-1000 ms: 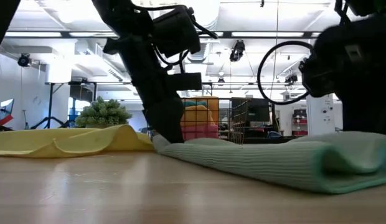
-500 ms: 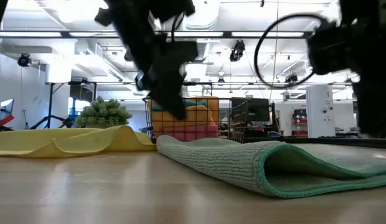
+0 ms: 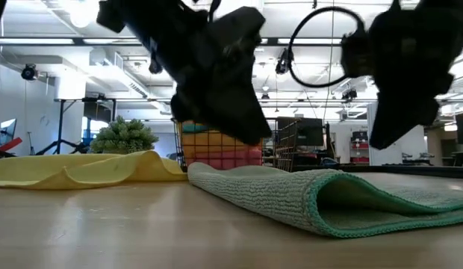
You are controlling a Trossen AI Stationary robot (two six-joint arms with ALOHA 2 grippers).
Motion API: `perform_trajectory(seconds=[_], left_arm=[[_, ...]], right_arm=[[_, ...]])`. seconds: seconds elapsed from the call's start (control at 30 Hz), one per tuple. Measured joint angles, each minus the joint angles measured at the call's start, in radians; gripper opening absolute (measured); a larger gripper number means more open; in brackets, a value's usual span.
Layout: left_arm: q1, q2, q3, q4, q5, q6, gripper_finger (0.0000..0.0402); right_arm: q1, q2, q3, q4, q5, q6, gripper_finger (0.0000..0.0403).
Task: Fold microfiber towels
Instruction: Fold the light green microfiber towel
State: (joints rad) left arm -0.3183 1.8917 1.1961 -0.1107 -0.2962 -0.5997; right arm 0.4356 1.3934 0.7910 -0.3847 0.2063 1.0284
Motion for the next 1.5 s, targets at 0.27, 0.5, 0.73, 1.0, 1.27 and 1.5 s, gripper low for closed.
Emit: perform_trajectory(seconds=[0.27,0.5,0.73,1.0,1.27,1.5], left_arm=[[-0.038,0.053,-0.003,0.014,0.012,-0.085,0.0129],[-0.042,0.067,-0.011,-0.003,0.016,-0.101,0.0129],[-0.042,0.064,-0.021,-0.09,0.015,-0.101,0.0129],[-0.042,0.053,-0.014,-0.221,0.009,0.004,0.0129],[-0.042,0.033,-0.003,-0.262,0.037,0.06,0.0129],[-0.069,-0.071,0.003,-0.342,0.044,0.061,0.0129]], right_arm=[[-0.094,0.031,-0.012,-0.003,-0.017,-0.098,0.0054],[-0.106,0.102,-0.024,0.01,-0.071,-0.091,0.0054],[-0.071,0.167,-0.005,0.045,-0.094,-0.033,0.0054],[0.017,0.175,0.042,0.058,-0.121,0.109,0.0054],[0.082,0.218,0.115,0.052,-0.096,0.113,0.0054],[0.106,0.166,0.239,-0.171,0.011,-0.017,0.0054]])
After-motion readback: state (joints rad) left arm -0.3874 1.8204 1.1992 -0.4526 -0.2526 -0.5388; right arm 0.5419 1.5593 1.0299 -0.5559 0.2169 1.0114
